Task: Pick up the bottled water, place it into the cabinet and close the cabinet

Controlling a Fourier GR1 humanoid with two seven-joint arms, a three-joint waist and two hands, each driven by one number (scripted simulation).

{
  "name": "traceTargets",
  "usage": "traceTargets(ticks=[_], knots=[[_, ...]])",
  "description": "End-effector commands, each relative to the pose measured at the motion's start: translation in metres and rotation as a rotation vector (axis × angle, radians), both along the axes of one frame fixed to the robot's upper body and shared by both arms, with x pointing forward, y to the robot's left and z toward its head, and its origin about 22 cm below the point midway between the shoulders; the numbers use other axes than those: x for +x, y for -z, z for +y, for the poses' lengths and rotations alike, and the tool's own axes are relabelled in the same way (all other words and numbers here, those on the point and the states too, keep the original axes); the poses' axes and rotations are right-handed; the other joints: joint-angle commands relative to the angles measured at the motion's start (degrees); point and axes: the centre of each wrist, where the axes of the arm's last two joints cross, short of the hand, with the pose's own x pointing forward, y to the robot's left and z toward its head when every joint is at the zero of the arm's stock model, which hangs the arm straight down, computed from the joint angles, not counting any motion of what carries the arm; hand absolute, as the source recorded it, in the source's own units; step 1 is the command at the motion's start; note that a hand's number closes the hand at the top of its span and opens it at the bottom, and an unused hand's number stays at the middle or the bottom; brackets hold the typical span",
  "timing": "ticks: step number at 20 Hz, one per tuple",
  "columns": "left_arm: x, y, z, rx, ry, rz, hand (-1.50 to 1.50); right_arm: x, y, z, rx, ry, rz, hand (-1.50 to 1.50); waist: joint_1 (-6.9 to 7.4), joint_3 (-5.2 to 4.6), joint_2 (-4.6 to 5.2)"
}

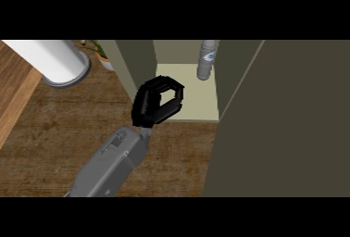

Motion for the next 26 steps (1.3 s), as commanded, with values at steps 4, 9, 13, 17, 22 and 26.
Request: traceTargets(ticks=[4, 9, 13, 17, 22, 26], knots=[[-0.061, 0.002, 0.037, -0.004, 0.002, 0.009, 1.5, -0.015, -0.021, 0.001, -0.152, -0.121, 0.032, 1.5, 0.5, -0.01, 0.02], [-0.1, 0.003, 0.074, 0.006, -0.049, 0.007, 1.5, -0.02, -0.018, 0.023, -0.059, -0.229, 0.121, 1.5, -0.11, -0.02, 0.34], [-0.121, 0.01, 0.11, 0.015, -0.08, -0.005, 1.5, -0.025, -0.018, 0.042, -0.062, -0.292, 0.108, 1.5, -0.73, -0.06, 0.48], [-0.127, -0.017, 0.133, 0.01, -0.097, -0.028, 1.5, -0.019, -0.018, 0.069, -0.059, -0.331, 0.125, 1.5, -0.6, -0.08, 0.46], [-0.147, -0.008, 0.149, -0.007, -0.131, -0.022, 1.5, -0.003, -0.019, 0.11, -0.066, -0.422, 0.133, 1.5, -0.07, -0.1, 0.64], [-0.166, -0.008, 0.16, -0.007, -0.133, -0.025, 1.5, 0.007, -0.017, 0.145, -0.146, -0.432, 0.05, 1.5, 0.79, -0.15, 0.54]])
